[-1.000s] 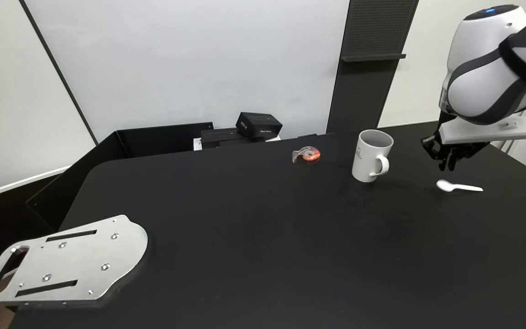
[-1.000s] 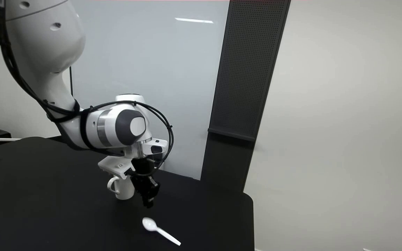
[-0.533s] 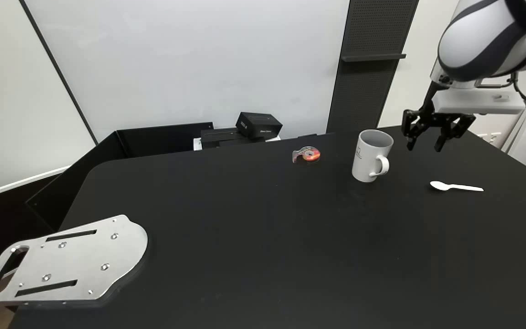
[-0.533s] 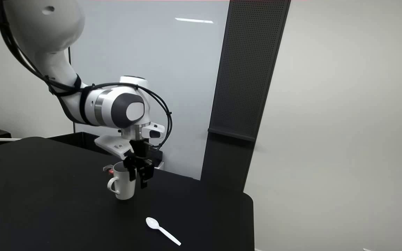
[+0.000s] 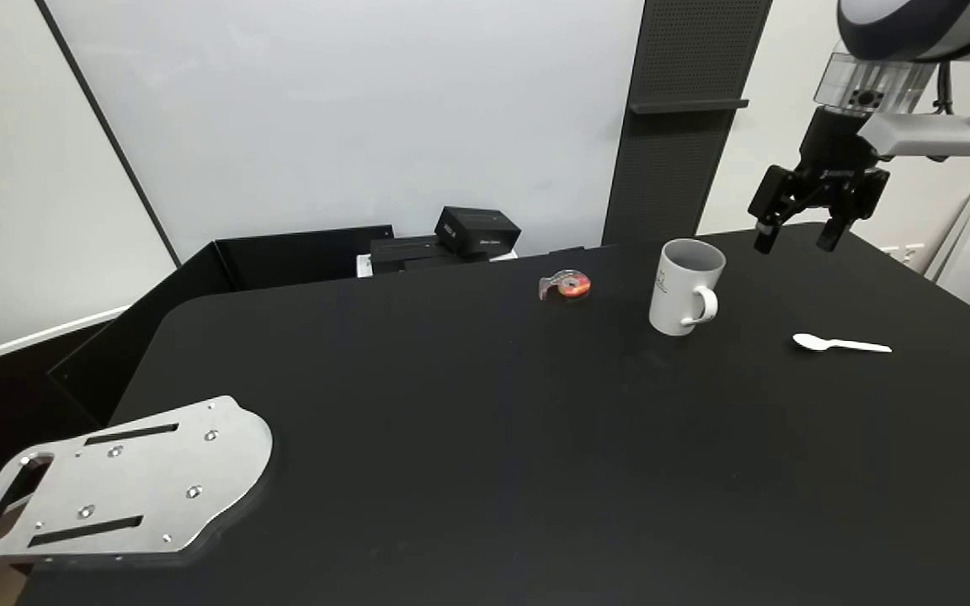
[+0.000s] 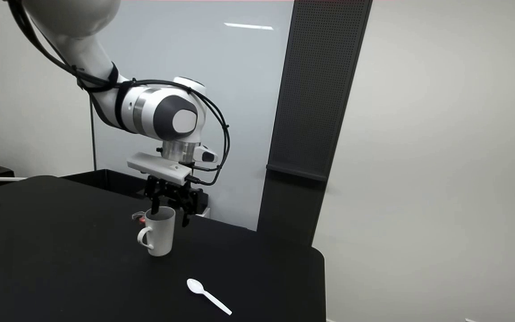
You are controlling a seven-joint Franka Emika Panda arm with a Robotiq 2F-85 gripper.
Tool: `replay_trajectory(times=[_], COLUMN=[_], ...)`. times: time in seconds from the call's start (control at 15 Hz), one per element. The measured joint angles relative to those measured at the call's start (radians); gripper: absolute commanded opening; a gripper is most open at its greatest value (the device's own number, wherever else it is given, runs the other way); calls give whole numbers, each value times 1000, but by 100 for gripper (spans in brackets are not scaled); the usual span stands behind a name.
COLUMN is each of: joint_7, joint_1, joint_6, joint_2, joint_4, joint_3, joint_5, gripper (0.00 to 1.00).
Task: Remove the spoon from the mug.
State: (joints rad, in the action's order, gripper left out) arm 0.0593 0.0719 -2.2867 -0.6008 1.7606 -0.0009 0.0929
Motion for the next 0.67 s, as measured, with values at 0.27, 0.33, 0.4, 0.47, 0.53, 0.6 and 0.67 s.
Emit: replay_trajectory(times=[0.27, 0.33, 0.4, 0.47, 0.53, 0.6, 0.67], joint_7=[19, 19, 19, 19, 19, 19, 19], joint_1=[1, 1, 1, 1, 1, 1, 1], joint_6=[4, -7, -23, -38, -53, -68, -82], joint_2=[0, 1, 1, 1, 1, 1, 1], joint_4=[-10, -10, -10, -10, -10, -10, -10], joint_3=[-5, -7, -7, -7, -7, -7, -7], joint_5=[-22, -28, -30, -30, -30, -30, -30], gripper=[100, 100, 100, 100, 100, 100, 100])
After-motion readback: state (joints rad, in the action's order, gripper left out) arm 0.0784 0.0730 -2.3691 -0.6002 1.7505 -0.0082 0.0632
